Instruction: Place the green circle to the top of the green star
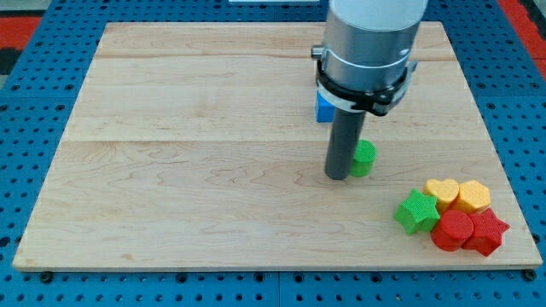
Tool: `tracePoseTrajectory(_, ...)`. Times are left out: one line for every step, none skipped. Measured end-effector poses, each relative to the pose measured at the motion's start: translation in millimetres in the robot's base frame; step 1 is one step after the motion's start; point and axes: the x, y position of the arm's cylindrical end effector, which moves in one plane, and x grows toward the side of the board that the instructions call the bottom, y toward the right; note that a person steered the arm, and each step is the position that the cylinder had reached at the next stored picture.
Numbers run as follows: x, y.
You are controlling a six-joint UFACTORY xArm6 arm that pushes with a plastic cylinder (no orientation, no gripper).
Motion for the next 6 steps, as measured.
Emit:
tracePoseTrajectory(-30,-4)
tracePoseTrajectory(-40,13)
tracePoseTrajectory(-39,44)
tracePoseTrajectory(-26,72)
tracePoseTrajectory(0,95)
tracePoseTrajectory(5,109)
